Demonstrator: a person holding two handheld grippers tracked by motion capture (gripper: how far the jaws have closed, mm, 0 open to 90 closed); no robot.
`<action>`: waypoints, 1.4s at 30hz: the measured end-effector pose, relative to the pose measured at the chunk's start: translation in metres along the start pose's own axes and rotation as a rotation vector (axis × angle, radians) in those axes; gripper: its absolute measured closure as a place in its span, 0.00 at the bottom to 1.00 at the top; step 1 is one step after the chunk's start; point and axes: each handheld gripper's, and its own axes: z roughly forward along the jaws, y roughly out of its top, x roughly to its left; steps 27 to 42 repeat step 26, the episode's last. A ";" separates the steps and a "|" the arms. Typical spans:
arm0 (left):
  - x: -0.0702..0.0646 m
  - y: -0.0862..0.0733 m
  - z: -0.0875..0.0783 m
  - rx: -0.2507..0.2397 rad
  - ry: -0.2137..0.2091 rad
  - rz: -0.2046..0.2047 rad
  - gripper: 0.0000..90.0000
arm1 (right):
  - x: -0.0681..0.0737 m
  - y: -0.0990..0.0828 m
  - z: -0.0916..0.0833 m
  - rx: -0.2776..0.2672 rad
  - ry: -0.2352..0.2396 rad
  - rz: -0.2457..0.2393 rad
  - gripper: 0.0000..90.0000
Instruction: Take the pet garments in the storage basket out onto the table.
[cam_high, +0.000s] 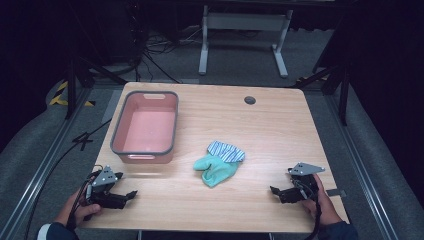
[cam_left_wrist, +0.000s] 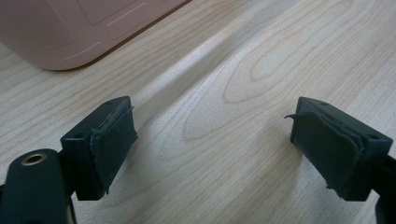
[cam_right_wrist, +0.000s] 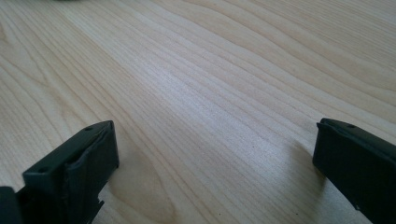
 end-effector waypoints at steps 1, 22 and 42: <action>0.000 0.000 0.000 0.000 0.000 0.001 0.15 | 0.000 0.000 0.000 0.000 0.000 0.000 0.01; -0.001 0.000 0.000 -0.002 -0.009 -0.014 0.15 | 0.000 0.000 0.000 0.000 0.005 0.001 0.01; -0.001 0.000 0.000 -0.002 -0.009 -0.014 0.15 | 0.000 0.000 0.000 0.000 0.004 0.001 0.01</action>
